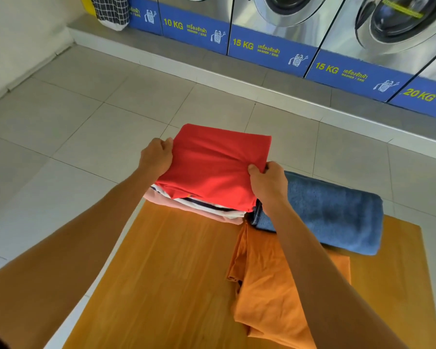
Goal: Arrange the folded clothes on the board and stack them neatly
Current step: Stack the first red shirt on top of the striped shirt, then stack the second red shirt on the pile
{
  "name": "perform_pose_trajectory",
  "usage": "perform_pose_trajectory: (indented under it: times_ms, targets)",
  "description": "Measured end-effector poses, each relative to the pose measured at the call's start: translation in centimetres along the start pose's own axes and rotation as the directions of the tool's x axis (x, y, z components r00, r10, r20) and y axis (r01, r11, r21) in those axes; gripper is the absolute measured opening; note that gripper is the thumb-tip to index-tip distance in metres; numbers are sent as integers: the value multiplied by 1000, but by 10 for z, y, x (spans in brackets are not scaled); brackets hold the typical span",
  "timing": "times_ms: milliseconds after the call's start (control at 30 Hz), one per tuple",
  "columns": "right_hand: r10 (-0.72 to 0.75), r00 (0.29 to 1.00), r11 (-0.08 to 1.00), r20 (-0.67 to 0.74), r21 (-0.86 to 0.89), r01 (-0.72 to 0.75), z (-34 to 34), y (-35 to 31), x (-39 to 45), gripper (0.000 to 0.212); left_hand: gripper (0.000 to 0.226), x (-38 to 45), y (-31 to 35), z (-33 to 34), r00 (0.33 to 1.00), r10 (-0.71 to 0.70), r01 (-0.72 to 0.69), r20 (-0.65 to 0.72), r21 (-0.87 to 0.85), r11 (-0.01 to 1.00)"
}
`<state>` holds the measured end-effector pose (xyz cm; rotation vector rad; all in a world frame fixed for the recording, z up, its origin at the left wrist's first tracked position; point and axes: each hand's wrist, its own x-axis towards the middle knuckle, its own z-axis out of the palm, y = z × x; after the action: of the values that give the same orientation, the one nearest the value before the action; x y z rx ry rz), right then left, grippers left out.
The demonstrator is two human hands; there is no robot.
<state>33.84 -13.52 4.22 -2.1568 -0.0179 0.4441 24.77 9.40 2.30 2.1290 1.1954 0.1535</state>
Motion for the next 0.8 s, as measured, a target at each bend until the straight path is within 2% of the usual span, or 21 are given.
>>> perform_pose_trajectory:
  times_ms: [133, 233, 367, 433, 567, 667, 800]
  targets:
    - [-38, 999, 999, -28, -35, 37, -13, 7, -28, 25, 51, -37, -28, -22, 999, 11, -16, -39, -132, 991]
    - [-31, 998, 999, -47, -24, 30, -31, 17, -62, 27, 47, -80, -66, -39, 998, -39, 26, -46, -248, 969]
    - [9, 1000, 998, 17, 58, -10, -43, 47, -114, 24, 33, -168, -114, -56, 993, -109, 120, 49, -357, 926]
    - [32, 996, 997, 77, 65, -38, -41, 66, -145, 17, 29, -209, -136, -59, 986, -135, 161, 97, -355, 921]
    - [98, 962, 994, 256, 30, -109, -31, 101, -214, 12, 21, -270, -170, -68, 977, -199, 212, 72, -333, 919]
    - [133, 910, 989, 392, 9, -148, -21, 125, -263, 17, 25, -301, -182, -78, 979, -165, 186, 119, -195, 963]
    - [112, 830, 991, 546, -127, -50, -8, 157, -326, 20, 31, -332, -188, -97, 983, -75, 89, 165, -80, 993]
